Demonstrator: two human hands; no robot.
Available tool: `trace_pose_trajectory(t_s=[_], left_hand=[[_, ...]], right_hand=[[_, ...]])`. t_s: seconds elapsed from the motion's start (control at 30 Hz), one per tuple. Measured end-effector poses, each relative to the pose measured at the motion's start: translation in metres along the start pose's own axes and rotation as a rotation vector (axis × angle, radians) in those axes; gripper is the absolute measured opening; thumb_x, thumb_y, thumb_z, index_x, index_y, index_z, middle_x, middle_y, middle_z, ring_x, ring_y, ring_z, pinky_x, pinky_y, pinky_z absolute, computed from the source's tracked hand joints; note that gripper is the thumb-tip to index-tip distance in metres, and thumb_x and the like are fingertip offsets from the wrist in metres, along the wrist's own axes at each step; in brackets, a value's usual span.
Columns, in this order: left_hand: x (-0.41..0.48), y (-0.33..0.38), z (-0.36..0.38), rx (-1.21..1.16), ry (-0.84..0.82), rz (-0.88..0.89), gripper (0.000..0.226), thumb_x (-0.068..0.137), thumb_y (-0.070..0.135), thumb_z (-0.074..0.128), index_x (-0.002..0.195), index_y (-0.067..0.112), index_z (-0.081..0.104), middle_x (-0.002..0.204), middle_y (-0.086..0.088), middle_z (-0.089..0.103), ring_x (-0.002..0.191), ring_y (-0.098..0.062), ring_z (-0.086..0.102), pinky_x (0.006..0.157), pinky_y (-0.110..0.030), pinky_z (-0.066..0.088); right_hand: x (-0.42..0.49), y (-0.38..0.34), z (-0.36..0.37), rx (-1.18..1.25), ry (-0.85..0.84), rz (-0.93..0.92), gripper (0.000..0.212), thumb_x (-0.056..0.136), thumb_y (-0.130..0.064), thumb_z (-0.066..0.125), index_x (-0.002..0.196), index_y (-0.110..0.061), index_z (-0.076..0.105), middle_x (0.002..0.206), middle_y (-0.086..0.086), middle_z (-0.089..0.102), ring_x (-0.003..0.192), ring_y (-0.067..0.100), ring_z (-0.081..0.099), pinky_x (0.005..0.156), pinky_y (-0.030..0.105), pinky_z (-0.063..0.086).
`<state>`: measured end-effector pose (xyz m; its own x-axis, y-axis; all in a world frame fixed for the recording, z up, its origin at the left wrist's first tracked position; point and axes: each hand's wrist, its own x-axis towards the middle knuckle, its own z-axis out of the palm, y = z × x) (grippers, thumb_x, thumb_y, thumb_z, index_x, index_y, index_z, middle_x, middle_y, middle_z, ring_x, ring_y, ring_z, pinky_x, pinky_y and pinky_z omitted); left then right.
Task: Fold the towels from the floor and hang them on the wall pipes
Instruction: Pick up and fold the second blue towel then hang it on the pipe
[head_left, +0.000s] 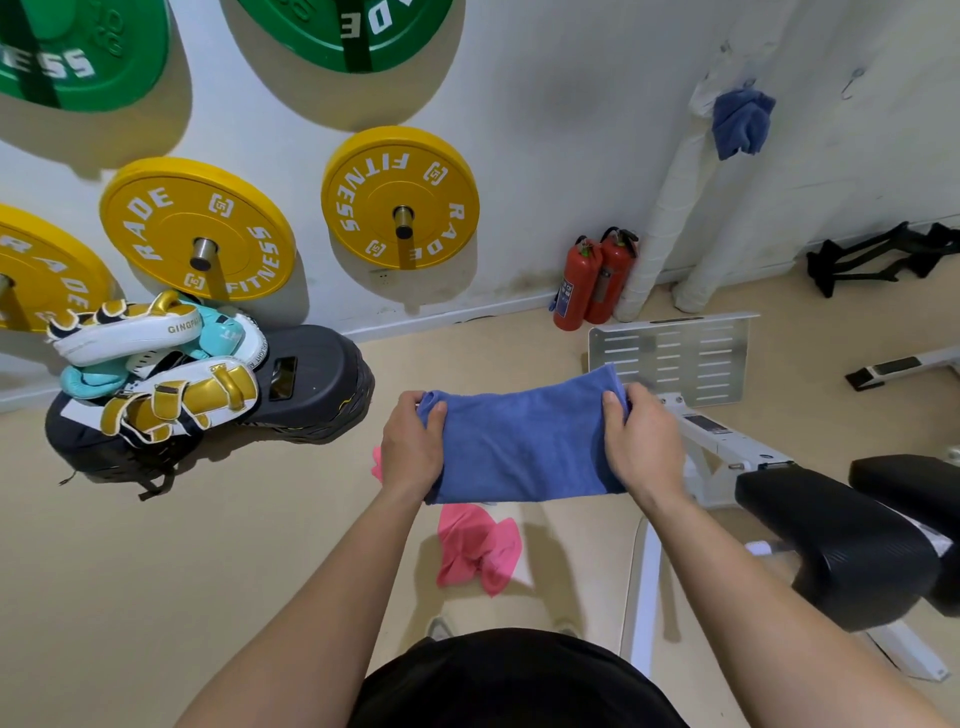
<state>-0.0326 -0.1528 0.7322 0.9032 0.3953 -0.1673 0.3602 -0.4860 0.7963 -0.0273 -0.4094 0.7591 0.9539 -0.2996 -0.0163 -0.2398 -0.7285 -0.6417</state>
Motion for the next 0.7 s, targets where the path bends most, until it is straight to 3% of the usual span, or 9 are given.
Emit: trace_pose_trajectory(t_s=[0.17, 0.27, 0.37, 0.47, 0.6, 0.7], left_hand=[[-0.02, 0.026, 0.018, -0.142, -0.138, -0.028, 0.021, 0.092, 0.024, 0.064, 0.111, 0.027, 0.056, 0.094, 0.014, 0.061, 0.085, -0.006, 0.059, 0.064, -0.006, 0.039], [-0.03, 0.036, 0.03, -0.196, -0.2, -0.016, 0.025, 0.088, 0.024, 0.07, 0.109, 0.027, 0.059, 0.099, 0.013, 0.064, 0.088, -0.005, 0.062, 0.067, -0.01, 0.04], [-0.037, 0.041, 0.037, -0.22, -0.231, -0.015, 0.025, 0.084, 0.025, 0.073, 0.106, 0.026, 0.061, 0.1, 0.012, 0.066, 0.085, -0.006, 0.066, 0.07, -0.017, 0.047], [-0.038, 0.04, 0.038, -0.232, -0.232, -0.008, 0.022, 0.084, 0.023, 0.073, 0.102, 0.028, 0.063, 0.1, 0.014, 0.067, 0.083, -0.014, 0.068, 0.074, -0.025, 0.05], [-0.037, 0.039, 0.036, -0.251, -0.212, 0.02, 0.018, 0.082, 0.023, 0.074, 0.096, 0.032, 0.067, 0.096, 0.019, 0.068, 0.089, -0.018, 0.07, 0.082, -0.031, 0.054], [-0.04, 0.042, 0.037, -0.278, -0.219, 0.019, 0.018, 0.081, 0.024, 0.074, 0.091, 0.038, 0.068, 0.097, 0.017, 0.07, 0.079, -0.018, 0.07, 0.076, -0.035, 0.057]], right_hand=[[-0.03, -0.018, 0.02, 0.099, -0.171, -0.02, 0.028, 0.096, -0.034, 0.052, 0.071, -0.02, 0.049, 0.065, -0.005, 0.056, 0.065, 0.023, 0.053, 0.059, 0.035, 0.041], [-0.043, -0.03, 0.033, 0.183, -0.257, -0.021, 0.023, 0.095, -0.029, 0.056, 0.074, -0.018, 0.056, 0.064, -0.007, 0.057, 0.061, 0.013, 0.052, 0.061, 0.033, 0.041], [-0.052, -0.036, 0.039, 0.303, -0.269, -0.012, 0.014, 0.095, -0.023, 0.059, 0.084, -0.016, 0.064, 0.068, -0.012, 0.059, 0.059, -0.001, 0.054, 0.054, 0.015, 0.038], [-0.053, -0.036, 0.038, 0.354, -0.255, 0.016, 0.011, 0.096, -0.022, 0.059, 0.089, -0.017, 0.067, 0.07, -0.013, 0.061, 0.061, -0.005, 0.056, 0.055, 0.009, 0.039], [-0.05, -0.031, 0.037, 0.314, -0.23, 0.011, 0.011, 0.095, -0.027, 0.059, 0.091, -0.02, 0.067, 0.073, -0.012, 0.063, 0.065, 0.004, 0.059, 0.059, 0.018, 0.043], [-0.049, -0.035, 0.037, 0.367, -0.259, 0.022, 0.011, 0.094, -0.024, 0.059, 0.091, -0.02, 0.068, 0.07, -0.009, 0.062, 0.062, 0.011, 0.057, 0.061, 0.026, 0.046]])
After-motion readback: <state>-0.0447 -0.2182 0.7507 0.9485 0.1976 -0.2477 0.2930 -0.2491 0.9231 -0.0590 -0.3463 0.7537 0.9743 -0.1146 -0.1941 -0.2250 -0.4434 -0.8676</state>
